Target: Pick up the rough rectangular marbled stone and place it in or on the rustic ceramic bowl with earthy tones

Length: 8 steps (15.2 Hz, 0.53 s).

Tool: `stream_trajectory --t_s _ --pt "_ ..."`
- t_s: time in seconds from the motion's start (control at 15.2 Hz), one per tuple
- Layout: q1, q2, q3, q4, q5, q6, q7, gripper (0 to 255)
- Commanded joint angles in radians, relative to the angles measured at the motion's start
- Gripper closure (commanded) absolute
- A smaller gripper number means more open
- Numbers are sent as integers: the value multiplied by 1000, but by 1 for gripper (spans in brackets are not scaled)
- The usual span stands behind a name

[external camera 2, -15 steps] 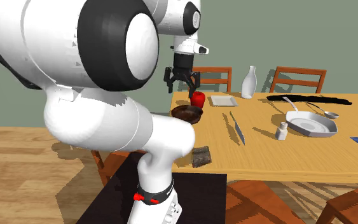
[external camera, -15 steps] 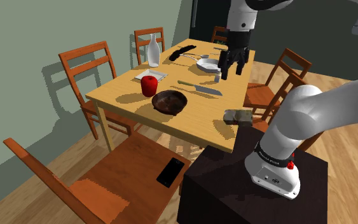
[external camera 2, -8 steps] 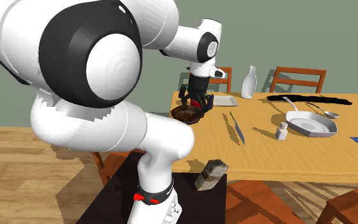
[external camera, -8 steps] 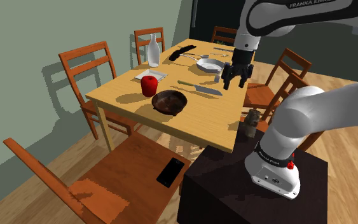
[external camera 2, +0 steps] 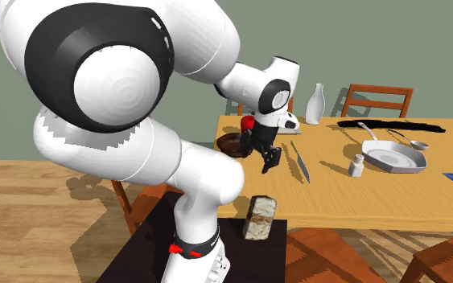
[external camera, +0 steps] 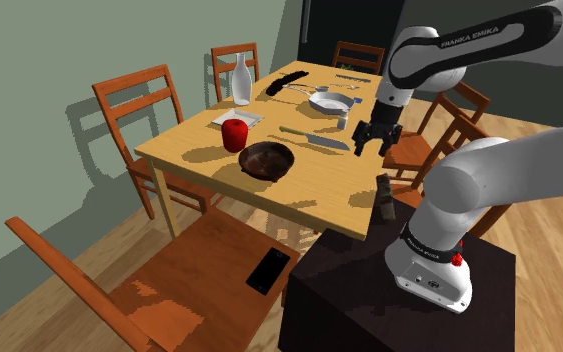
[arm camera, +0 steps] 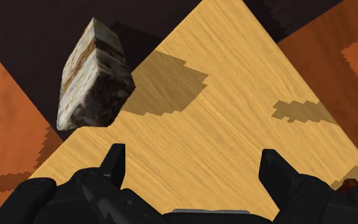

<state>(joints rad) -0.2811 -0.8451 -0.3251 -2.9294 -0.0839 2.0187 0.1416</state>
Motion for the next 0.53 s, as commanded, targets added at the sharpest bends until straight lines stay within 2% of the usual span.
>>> stream_trajectory --t_s 0.0,0.26,0.46 --pt "-1 10 -4 -25 -1 36 1 0" --pt "5 49 -14 -71 -3 121 -2 0" --pt "5 49 -14 -71 -3 121 -2 0"
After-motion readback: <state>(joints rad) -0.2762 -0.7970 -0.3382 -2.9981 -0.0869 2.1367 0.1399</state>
